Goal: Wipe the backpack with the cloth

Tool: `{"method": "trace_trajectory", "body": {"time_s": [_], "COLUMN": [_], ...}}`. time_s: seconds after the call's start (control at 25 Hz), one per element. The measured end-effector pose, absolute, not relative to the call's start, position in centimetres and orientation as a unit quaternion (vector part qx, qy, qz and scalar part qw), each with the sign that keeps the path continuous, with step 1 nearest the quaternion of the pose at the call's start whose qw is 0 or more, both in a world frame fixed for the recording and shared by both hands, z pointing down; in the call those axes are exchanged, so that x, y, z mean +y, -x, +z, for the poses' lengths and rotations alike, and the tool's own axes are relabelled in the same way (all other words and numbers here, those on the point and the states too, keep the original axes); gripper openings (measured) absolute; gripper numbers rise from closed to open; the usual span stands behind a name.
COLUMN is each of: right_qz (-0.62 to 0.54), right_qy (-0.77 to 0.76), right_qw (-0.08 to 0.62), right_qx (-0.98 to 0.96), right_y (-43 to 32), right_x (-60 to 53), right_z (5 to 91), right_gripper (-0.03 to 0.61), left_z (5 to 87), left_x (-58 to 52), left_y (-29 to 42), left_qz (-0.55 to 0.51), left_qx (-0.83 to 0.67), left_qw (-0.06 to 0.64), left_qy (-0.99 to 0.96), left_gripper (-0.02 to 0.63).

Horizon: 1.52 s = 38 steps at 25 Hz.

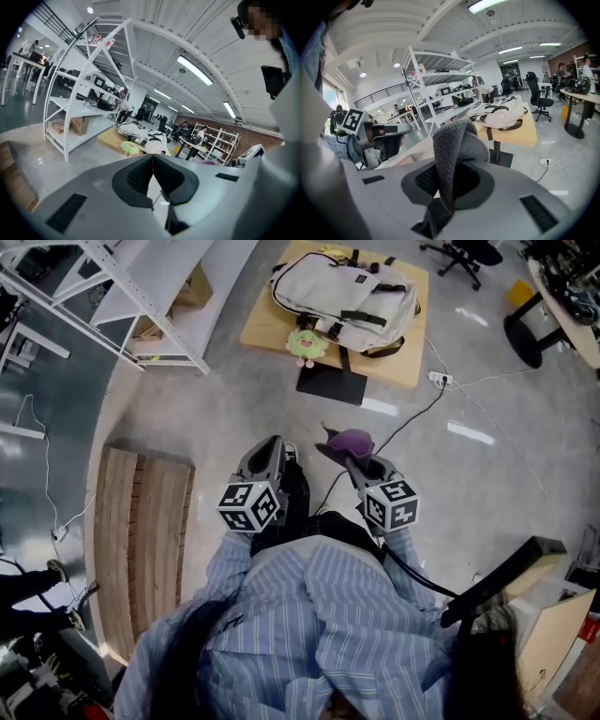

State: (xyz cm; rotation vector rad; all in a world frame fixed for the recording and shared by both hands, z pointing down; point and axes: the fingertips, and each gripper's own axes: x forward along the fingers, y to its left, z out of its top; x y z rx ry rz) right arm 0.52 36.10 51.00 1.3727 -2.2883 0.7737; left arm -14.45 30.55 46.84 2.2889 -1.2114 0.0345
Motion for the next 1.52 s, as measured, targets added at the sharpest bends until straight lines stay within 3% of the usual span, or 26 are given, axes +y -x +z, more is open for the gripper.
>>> {"method": "trace_trajectory", "body": {"time_s": [0.28, 0.84, 1.52], "right_qz": [0.299, 0.304, 0.259], "right_qy": [-0.507, -0.502, -0.469], "right_qw": [0.191, 0.195, 0.246], "right_qx": [-0.786, -0.786, -0.808], "right_y": [-0.7, 6.0, 7.6], "right_x": [28.5, 12.7, 0.6], "right_z": [51.6, 50.6, 52.2], "right_gripper": [0.041, 0.041, 0.041], "left_z": [46.6, 47.0, 48.7], "left_x": [22.1, 5.2, -0.1], "left_y": [12.5, 16.8, 19.3], "left_qz": [0.047, 0.059, 0.059], "left_qx": [-0.400, -0.379, -0.420], "left_qw": [0.239, 0.238, 0.269], "left_qy": [-0.884, -0.892, -0.865], "left_gripper": [0.005, 0.005, 0.005]}}
